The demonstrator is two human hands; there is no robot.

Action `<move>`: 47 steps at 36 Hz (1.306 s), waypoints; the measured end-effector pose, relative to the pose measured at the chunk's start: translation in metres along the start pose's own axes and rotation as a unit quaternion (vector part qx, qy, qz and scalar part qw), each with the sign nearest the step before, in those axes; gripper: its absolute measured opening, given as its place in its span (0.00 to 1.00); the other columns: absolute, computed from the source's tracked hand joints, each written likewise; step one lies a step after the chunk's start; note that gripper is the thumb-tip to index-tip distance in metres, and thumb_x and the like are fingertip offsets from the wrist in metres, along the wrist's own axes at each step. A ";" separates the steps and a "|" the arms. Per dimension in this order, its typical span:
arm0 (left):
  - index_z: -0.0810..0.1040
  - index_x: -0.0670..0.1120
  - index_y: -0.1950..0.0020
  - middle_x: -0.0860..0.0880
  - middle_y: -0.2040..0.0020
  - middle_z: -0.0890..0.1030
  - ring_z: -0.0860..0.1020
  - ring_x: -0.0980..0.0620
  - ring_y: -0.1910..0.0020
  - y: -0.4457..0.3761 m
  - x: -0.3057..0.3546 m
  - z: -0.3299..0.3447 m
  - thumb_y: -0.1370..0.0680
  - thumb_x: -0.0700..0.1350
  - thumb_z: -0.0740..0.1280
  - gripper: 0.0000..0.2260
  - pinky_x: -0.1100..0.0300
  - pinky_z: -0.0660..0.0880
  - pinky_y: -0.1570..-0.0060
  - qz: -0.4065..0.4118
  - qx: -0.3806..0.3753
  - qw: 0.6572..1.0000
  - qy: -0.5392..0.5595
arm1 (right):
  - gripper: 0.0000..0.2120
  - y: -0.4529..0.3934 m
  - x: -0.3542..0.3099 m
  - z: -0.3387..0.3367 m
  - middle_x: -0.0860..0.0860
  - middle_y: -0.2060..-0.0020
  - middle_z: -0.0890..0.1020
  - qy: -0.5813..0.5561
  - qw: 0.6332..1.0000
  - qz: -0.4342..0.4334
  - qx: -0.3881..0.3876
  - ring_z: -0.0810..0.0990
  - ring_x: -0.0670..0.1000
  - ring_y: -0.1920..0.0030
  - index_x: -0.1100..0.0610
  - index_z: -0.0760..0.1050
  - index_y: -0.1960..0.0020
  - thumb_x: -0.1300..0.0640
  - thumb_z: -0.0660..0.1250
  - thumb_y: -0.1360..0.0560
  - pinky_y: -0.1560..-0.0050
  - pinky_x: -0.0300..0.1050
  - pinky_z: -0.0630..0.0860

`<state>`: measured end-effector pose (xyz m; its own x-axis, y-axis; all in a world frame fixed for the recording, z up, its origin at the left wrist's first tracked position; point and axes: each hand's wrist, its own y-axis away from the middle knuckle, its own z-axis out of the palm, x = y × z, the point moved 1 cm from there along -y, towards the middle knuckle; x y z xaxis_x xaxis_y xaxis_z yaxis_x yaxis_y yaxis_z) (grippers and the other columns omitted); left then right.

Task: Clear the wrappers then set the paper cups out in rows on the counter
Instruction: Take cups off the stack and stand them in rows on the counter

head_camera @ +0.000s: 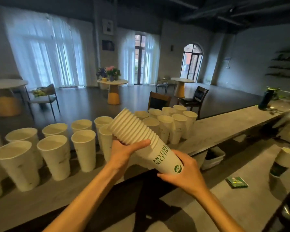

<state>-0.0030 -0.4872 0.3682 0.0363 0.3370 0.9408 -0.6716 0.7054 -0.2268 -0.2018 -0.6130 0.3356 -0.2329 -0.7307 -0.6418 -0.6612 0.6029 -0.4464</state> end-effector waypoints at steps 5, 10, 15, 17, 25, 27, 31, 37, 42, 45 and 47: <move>0.77 0.44 0.34 0.45 0.42 0.85 0.82 0.45 0.40 0.046 0.025 -0.073 0.45 0.49 0.85 0.41 0.40 0.77 0.38 -0.025 0.055 0.998 0.000 | 0.37 0.001 -0.071 0.055 0.35 0.47 0.79 -0.020 0.996 -0.062 -0.064 0.78 0.36 0.46 0.42 0.73 0.37 0.37 0.81 0.42 0.52 0.39 0.81; 0.76 0.48 0.35 0.48 0.43 0.85 0.84 0.49 0.43 0.090 0.061 -0.159 0.49 0.51 0.86 0.44 0.48 0.81 0.45 -0.009 0.175 0.983 -0.056 | 0.39 -0.008 -0.141 0.121 0.36 0.45 0.79 -0.061 0.978 -0.137 -0.146 0.79 0.37 0.45 0.39 0.69 0.34 0.34 0.79 0.41 0.52 0.40 0.81; 0.78 0.45 0.37 0.48 0.45 0.86 0.85 0.49 0.45 0.145 0.100 -0.231 0.50 0.49 0.88 0.43 0.48 0.82 0.44 0.030 0.342 0.938 -0.060 | 0.42 -0.012 -0.216 0.191 0.35 0.43 0.78 -0.086 0.941 -0.242 -0.220 0.79 0.37 0.46 0.39 0.65 0.30 0.31 0.76 0.39 0.54 0.39 0.80; 0.78 0.45 0.37 0.47 0.45 0.86 0.84 0.49 0.45 0.173 0.119 -0.259 0.48 0.46 0.86 0.40 0.50 0.81 0.42 0.045 0.410 0.909 -0.056 | 0.42 -0.009 -0.251 0.225 0.36 0.42 0.79 -0.107 0.923 -0.274 -0.250 0.79 0.37 0.46 0.40 0.66 0.29 0.32 0.76 0.39 0.53 0.39 0.81; 0.78 0.51 0.47 0.49 0.50 0.85 0.83 0.53 0.50 0.291 0.173 -0.340 0.44 0.44 0.86 0.29 0.56 0.80 0.50 0.078 0.592 0.799 -0.070 | 0.43 0.050 -0.373 0.326 0.42 0.38 0.77 -0.154 0.846 -0.400 -0.317 0.75 0.40 0.44 0.44 0.63 0.26 0.40 0.78 0.37 0.51 0.35 0.74; 0.75 0.52 0.46 0.50 0.48 0.82 0.80 0.57 0.49 0.321 0.186 -0.362 0.42 0.42 0.84 0.29 0.62 0.76 0.54 0.088 0.618 0.777 -0.080 | 0.43 0.072 -0.403 0.347 0.40 0.38 0.76 -0.165 0.825 -0.425 -0.335 0.76 0.41 0.43 0.42 0.61 0.26 0.40 0.77 0.36 0.50 0.36 0.76; 0.73 0.48 0.35 0.49 0.44 0.81 0.79 0.56 0.47 0.368 0.200 -0.407 0.48 0.52 0.83 0.43 0.62 0.76 0.53 0.103 0.671 0.730 -0.080 | 0.44 0.104 -0.456 0.392 0.42 0.37 0.76 -0.155 0.804 -0.479 -0.316 0.76 0.41 0.41 0.44 0.61 0.26 0.39 0.77 0.36 0.45 0.37 0.78; 0.68 0.50 0.30 0.48 0.40 0.79 0.79 0.48 0.40 0.415 0.227 -0.475 0.50 0.55 0.82 0.50 0.42 0.78 0.40 0.138 0.713 0.687 -0.038 | 0.40 0.124 -0.511 0.463 0.45 0.41 0.78 -0.119 0.824 -0.492 -0.256 0.77 0.47 0.41 0.46 0.67 0.33 0.36 0.77 0.39 0.41 0.46 0.76; 0.64 0.49 0.26 0.51 0.39 0.77 0.78 0.50 0.40 0.444 0.273 -0.531 0.44 0.50 0.81 0.49 0.41 0.77 0.37 0.212 0.733 0.644 -0.052 | 0.39 0.121 -0.534 0.527 0.45 0.40 0.79 -0.082 0.854 -0.421 -0.293 0.77 0.48 0.40 0.45 0.68 0.32 0.29 0.71 0.37 0.42 0.48 0.78; 0.63 0.50 0.28 0.51 0.39 0.76 0.77 0.51 0.40 0.454 0.296 -0.555 0.37 0.46 0.79 0.42 0.46 0.79 0.40 0.252 0.725 0.641 -0.012 | 0.36 0.119 -0.550 0.556 0.42 0.40 0.78 -0.172 0.860 -0.312 -0.365 0.77 0.46 0.38 0.41 0.67 0.36 0.30 0.74 0.39 0.42 0.46 0.78; 0.63 0.49 0.28 0.50 0.38 0.76 0.78 0.49 0.39 0.462 0.307 -0.578 0.38 0.46 0.78 0.41 0.48 0.80 0.42 0.267 0.708 0.653 0.017 | 0.38 0.118 -0.565 0.580 0.44 0.37 0.77 -0.208 0.859 -0.242 -0.400 0.76 0.49 0.35 0.40 0.65 0.36 0.37 0.79 0.40 0.38 0.52 0.76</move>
<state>0.1257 0.3025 0.4065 -0.4824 0.3290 0.8118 -0.6053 -0.7951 -0.0374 0.2657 0.0564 0.2836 0.3728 -0.5564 -0.7426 -0.9260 -0.2746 -0.2591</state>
